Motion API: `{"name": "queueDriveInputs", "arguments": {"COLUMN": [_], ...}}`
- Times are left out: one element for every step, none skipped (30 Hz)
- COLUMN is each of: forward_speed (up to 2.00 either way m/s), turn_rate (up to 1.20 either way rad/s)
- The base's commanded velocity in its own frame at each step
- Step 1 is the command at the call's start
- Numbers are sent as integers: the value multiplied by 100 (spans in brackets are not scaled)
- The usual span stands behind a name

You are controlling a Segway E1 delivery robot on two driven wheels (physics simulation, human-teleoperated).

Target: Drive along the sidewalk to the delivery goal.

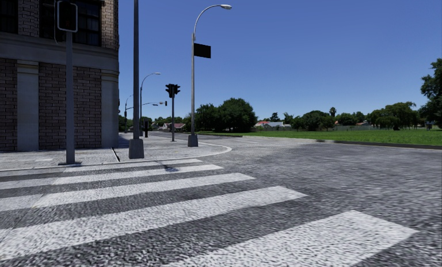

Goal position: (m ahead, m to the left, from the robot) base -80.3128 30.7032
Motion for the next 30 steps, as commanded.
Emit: {"name": "queueDriveInputs", "arguments": {"forward_speed": [0, 0, 0, 0, 0, 0, 0, 0, 0, 0, 0, 0, 0, 0, 0, 0, 0, 0, 0, 0, 0, 0, 0, 0, 0, 0, 0, 0, 0, 0], "turn_rate": [0, 0, 0, 0, 0, 0, 0, 0, 0, 0, 0, 0, 0, 0, 0, 0, 0, 0, 0, 0, 0, 0, 0, 0, 0, 0, 0, 0, 0, 0]}}
